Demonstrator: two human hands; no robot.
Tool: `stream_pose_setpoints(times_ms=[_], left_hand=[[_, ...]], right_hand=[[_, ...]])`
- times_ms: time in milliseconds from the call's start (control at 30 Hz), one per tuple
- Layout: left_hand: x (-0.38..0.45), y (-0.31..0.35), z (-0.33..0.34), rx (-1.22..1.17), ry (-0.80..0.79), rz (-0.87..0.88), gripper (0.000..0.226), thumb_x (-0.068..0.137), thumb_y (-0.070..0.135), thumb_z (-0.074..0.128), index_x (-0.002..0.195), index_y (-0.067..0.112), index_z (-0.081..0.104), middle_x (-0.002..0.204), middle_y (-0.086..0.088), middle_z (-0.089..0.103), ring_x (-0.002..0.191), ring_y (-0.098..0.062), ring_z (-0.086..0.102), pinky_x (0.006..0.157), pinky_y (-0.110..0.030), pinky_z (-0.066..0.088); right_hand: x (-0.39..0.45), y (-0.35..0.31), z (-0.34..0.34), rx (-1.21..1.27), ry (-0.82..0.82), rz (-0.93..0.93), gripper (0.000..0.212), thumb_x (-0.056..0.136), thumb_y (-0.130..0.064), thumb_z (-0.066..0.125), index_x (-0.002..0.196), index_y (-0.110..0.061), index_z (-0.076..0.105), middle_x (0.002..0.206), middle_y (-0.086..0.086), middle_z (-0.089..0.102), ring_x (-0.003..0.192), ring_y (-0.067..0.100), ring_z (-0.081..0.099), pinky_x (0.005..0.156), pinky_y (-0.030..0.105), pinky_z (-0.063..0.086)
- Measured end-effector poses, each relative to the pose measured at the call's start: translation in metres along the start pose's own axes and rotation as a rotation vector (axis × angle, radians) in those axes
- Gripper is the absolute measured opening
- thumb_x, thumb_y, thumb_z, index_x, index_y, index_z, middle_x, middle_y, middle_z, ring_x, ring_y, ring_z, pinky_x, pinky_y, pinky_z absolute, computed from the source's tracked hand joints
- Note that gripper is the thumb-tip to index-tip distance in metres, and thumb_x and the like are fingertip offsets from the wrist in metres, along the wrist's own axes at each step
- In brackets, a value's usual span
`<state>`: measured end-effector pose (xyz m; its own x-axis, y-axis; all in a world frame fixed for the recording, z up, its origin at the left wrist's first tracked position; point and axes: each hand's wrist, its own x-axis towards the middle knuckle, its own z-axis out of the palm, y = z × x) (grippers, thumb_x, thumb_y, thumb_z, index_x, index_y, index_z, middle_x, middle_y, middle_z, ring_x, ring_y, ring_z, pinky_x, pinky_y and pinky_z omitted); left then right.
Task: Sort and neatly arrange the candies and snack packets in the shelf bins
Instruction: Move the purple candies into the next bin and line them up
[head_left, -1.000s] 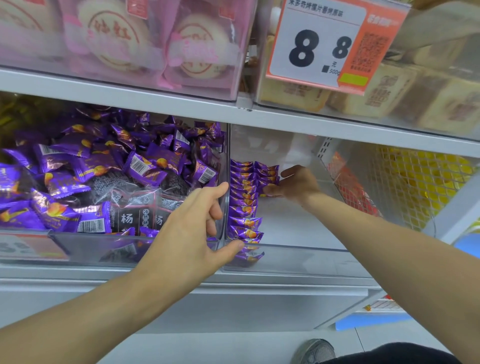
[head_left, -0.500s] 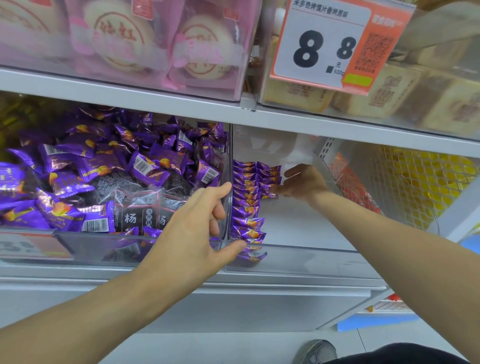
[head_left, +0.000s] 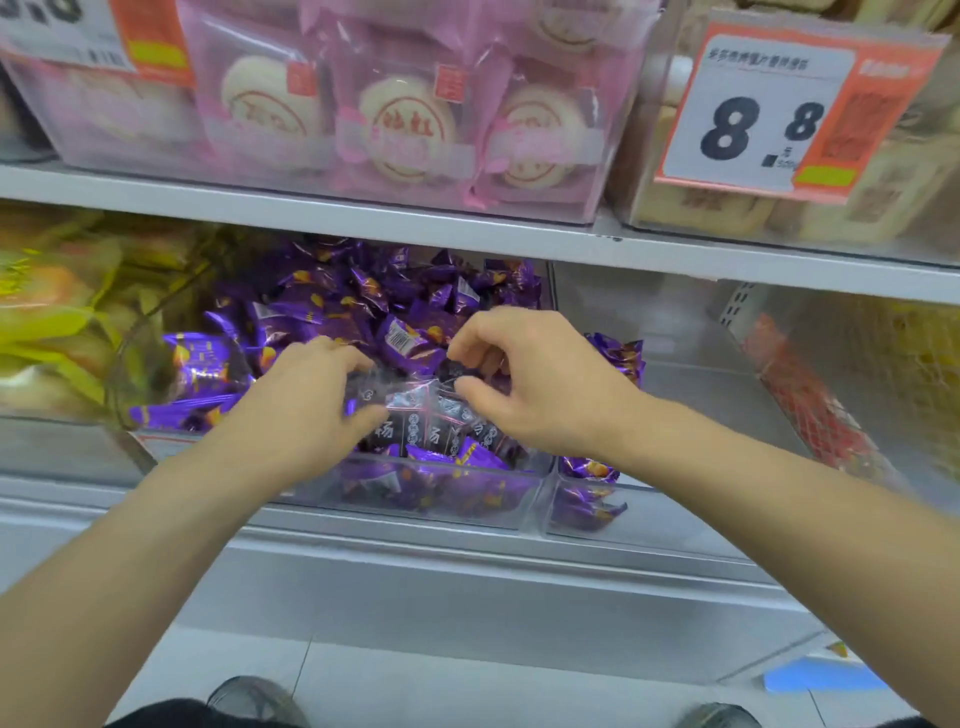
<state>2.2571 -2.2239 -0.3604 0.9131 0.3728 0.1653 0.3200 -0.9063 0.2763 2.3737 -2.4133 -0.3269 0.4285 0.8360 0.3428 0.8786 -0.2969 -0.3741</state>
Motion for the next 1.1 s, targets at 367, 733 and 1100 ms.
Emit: stream_pose_setpoints(times_ms=[367,733,1100], left_hand=[[-0.018,-0.027,-0.034,-0.07,0.102,0.117,0.058,0.07,0.038,0.085,0.124,0.024,0.067,0.118,0.002,0.065,0.109,-0.02,0.054,0.093,-0.031,0.04],[-0.027,-0.033,-0.046,-0.185,0.204,0.016,0.011,0.081,0.032,0.077,0.083,0.024,0.07,0.068,0.017,0.063,0.066,0.004,0.058,0.062,-0.007,0.039],[-0.039,0.07,-0.02,-1.386,-0.084,-0.287,0.029,0.096,0.028,0.055,0.097,0.0,0.063,0.084,-0.019,0.074,0.068,-0.024,0.069,0.058,-0.032,0.058]], right_hand=[[0.059,-0.001,0.047,0.063,0.047,0.329,0.026,0.086,-0.017,0.072,0.111,-0.014,0.068,0.095,0.001,0.066,0.083,0.016,0.06,0.077,0.027,0.051],[-0.016,-0.039,0.006,0.542,0.046,0.358,0.018,0.089,-0.013,0.07,0.1,-0.026,0.065,0.092,-0.009,0.07,0.082,0.003,0.065,0.074,0.018,0.051],[-0.075,-0.033,-0.024,1.195,0.267,0.667,0.016,0.09,-0.003,0.063,0.104,-0.006,0.071,0.092,0.02,0.073,0.073,0.026,0.071,0.06,0.03,0.06]])
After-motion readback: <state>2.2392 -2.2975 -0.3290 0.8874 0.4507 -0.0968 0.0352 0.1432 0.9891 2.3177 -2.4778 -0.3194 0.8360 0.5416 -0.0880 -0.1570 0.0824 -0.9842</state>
